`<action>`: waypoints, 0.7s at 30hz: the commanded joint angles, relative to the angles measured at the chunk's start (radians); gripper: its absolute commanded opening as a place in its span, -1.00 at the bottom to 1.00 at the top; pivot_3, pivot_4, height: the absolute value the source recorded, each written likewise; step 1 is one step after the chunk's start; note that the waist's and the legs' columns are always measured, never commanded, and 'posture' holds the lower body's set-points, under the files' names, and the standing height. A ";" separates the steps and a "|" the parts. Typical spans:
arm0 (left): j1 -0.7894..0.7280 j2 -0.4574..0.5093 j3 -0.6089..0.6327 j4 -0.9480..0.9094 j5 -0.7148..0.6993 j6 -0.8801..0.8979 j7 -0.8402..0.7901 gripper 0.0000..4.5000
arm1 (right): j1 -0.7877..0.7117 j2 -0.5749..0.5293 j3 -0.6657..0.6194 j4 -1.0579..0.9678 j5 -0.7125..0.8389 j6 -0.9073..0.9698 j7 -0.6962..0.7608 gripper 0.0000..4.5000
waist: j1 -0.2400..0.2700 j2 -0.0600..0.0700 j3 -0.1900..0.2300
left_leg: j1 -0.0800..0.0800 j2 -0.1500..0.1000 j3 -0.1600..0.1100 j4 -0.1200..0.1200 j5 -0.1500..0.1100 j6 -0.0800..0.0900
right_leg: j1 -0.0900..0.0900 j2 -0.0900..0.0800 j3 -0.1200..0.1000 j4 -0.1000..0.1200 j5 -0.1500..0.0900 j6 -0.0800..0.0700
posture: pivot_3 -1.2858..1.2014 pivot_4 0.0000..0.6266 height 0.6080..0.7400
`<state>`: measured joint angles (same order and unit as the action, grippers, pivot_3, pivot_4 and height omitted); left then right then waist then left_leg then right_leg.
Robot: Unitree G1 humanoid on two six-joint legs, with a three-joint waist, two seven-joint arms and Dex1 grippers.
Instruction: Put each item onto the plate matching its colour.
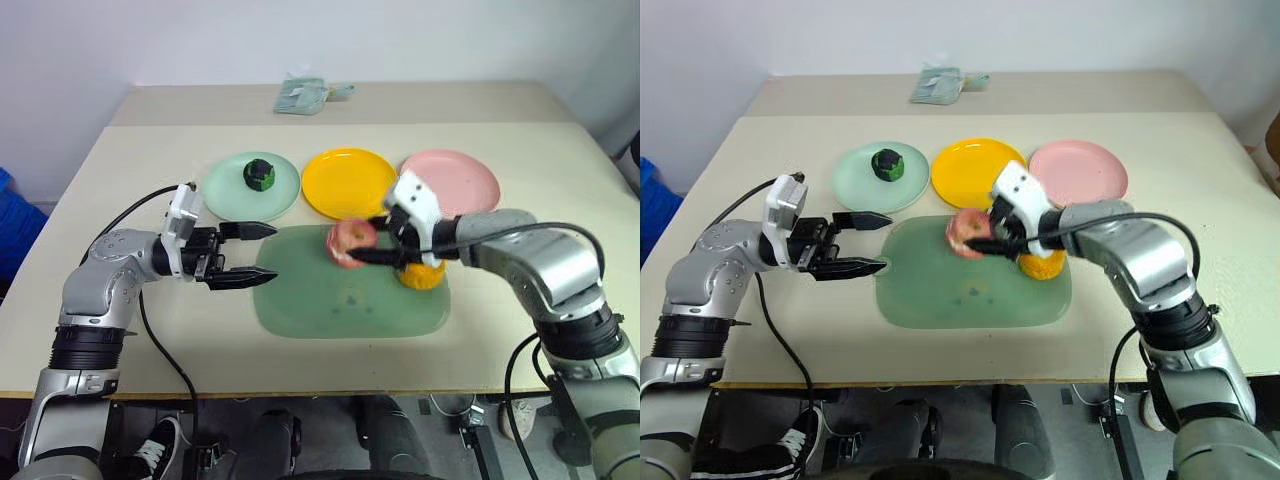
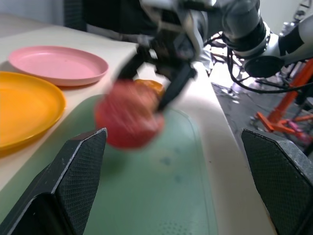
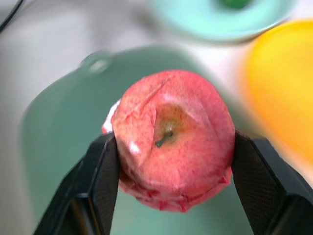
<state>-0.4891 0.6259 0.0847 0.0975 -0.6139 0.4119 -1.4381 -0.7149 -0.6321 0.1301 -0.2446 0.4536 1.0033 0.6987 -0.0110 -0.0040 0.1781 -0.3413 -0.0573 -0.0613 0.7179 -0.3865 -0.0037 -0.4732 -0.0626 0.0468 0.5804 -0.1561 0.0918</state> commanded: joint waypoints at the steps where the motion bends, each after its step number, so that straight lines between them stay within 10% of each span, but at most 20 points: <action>1: -0.053 -0.031 0.025 0.009 0.004 -0.055 0.051 1.00 | -0.086 0.038 -0.113 0.162 -0.085 -0.084 -0.149 0.19 | 0.002 0.000 0.000 | 0.000 0.000 0.000 0.000 0.000 0.000 | 0.000 0.000 0.000 0.000 0.000 0.000 | 0.03 -0.52 1.00; 13: -0.086 -0.114 -0.010 0.103 0.150 -0.282 0.176 1.00 | -0.114 0.028 -0.112 0.521 -0.332 -0.294 -0.334 0.19 | -0.011 0.000 0.000 | -0.005 0.000 0.001 -0.003 0.000 0.000 | -0.005 0.000 0.001 0.000 0.000 -0.001 | 0.03 -0.52 1.00; 17: -0.078 -0.106 -0.005 0.109 0.154 -0.304 0.171 1.00 | -0.123 0.033 -0.131 0.491 -0.330 -0.330 -0.311 0.99 | -0.010 0.000 0.000 | -0.004 0.000 0.002 -0.002 0.000 0.000 | -0.005 0.000 0.001 0.001 0.000 -0.001 | 0.03 -0.52 1.00; 21: -0.067 -0.084 0.014 0.089 0.083 -0.236 0.121 1.00 | -0.154 0.030 -0.208 0.399 -0.230 -0.352 -0.224 0.99 | -0.009 0.000 0.000 | -0.003 0.000 0.001 -0.001 0.001 -0.001 | -0.004 0.000 0.001 0.002 0.000 -0.001 | 0.03 -0.52 1.00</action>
<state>-0.5579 0.5269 0.0670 0.2284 -0.4852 0.1563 -1.2933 -0.8167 -0.5899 -0.0089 0.2441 0.1628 0.6624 0.4282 -0.0202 -0.0036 0.1781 -0.3439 -0.0574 -0.0601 0.7166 -0.3860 -0.0045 -0.4772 -0.0622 0.0479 0.5826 -0.1557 0.0913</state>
